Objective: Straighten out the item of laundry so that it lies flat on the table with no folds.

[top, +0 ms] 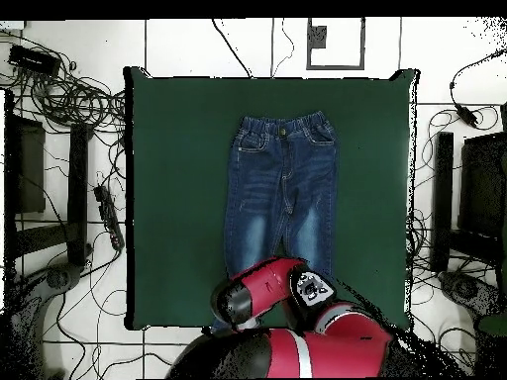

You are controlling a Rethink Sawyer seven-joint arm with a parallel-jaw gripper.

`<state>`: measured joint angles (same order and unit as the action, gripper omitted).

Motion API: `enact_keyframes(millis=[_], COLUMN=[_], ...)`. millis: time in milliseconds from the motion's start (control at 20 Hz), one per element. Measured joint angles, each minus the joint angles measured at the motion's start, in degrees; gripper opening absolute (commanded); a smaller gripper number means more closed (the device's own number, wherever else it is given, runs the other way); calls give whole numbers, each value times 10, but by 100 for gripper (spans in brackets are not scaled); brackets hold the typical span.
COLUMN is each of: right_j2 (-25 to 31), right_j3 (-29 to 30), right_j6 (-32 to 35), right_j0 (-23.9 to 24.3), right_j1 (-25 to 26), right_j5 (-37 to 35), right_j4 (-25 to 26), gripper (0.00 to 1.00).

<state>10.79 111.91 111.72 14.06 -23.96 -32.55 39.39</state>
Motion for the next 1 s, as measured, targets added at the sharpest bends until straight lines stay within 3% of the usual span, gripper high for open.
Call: enact_keyframes(millis=[50, 100, 1000], right_j2=[0, 0, 0], right_j3=[-5, -11, -29], right_j6=[0, 0, 0], right_j0=[0, -1, -5], right_j1=[3, 6, 15], right_j5=[-10, -22, -58], right_j4=[-7, -13, -29], gripper=[0, 100, 100])
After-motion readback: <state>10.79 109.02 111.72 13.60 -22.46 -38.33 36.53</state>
